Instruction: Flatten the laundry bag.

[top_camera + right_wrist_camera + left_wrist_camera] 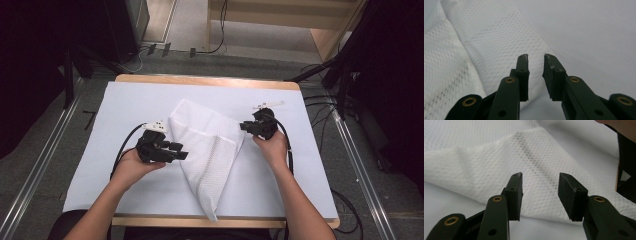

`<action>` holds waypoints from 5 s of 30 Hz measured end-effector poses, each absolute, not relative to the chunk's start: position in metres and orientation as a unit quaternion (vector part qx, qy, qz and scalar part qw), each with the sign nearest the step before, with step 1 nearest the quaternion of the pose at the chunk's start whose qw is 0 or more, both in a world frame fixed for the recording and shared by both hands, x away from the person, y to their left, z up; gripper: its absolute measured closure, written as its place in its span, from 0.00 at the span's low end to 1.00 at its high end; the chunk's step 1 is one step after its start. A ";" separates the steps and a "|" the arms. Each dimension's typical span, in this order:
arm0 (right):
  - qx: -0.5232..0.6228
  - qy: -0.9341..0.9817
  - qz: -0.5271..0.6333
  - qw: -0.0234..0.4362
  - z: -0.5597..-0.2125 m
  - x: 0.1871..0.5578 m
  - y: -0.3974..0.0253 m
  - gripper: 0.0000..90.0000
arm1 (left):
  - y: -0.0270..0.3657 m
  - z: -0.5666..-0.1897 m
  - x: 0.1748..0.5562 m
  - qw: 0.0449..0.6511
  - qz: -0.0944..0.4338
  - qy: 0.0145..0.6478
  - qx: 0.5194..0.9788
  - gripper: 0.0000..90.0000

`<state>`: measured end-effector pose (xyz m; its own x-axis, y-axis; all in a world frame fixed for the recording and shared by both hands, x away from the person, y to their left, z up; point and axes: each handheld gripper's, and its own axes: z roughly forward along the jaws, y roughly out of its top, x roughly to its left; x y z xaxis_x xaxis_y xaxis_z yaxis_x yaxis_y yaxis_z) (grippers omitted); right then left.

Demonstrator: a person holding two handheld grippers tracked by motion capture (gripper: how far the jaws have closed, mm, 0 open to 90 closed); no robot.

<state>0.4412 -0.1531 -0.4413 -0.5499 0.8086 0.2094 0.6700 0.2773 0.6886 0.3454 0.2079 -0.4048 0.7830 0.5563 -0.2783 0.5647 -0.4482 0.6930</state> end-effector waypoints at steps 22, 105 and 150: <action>0.429 0.812 0.389 0.078 -0.439 0.396 -0.134 0.76 | 0.240 -0.410 0.378 0.388 0.033 0.385 0.836 0.53; 0.225 0.877 0.423 -0.034 -0.387 0.362 0.031 0.98 | 0.317 -0.404 0.371 0.400 0.087 0.481 0.775 0.51; 0.188 0.870 0.452 -0.056 -0.361 0.349 0.063 0.99 | 0.322 -0.396 0.376 0.405 0.093 0.478 0.774 0.51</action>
<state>0.3489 0.0632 -0.3608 -0.9231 0.2767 0.2671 0.3777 0.5210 0.7655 0.3764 0.3216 -0.3963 0.5253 0.8154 -0.2432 0.6644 -0.2145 0.7160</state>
